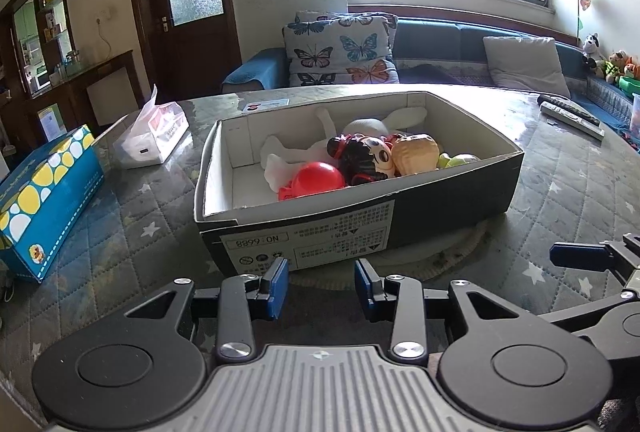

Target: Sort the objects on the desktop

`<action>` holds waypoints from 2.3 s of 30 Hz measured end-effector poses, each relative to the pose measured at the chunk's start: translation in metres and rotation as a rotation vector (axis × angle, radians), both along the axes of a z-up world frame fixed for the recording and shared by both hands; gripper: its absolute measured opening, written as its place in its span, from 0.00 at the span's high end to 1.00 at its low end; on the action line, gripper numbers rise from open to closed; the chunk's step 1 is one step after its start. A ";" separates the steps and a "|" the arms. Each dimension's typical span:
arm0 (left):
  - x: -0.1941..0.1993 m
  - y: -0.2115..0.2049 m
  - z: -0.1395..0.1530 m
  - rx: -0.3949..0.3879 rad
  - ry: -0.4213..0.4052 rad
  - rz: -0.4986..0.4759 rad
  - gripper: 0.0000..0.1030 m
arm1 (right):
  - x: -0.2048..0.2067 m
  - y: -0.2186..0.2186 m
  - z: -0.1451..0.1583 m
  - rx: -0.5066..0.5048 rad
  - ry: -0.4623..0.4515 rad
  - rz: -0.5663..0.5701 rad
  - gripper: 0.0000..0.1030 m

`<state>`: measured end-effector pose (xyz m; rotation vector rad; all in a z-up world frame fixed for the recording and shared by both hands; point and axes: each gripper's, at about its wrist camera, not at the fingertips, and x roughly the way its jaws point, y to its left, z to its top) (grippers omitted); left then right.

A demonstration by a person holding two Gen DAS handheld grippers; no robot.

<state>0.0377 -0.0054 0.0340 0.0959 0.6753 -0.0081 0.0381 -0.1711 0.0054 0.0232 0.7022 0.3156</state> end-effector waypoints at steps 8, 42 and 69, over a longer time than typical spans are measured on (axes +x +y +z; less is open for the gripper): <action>0.008 -0.001 -0.001 0.003 0.010 -0.001 0.62 | 0.010 0.002 0.000 0.001 0.015 0.006 0.00; 0.036 -0.001 -0.002 -0.013 0.054 0.014 0.63 | 0.045 0.007 -0.005 -0.003 0.056 0.039 0.00; 0.040 -0.001 -0.002 -0.015 0.067 0.030 0.63 | 0.053 0.010 -0.005 -0.012 0.062 0.068 0.00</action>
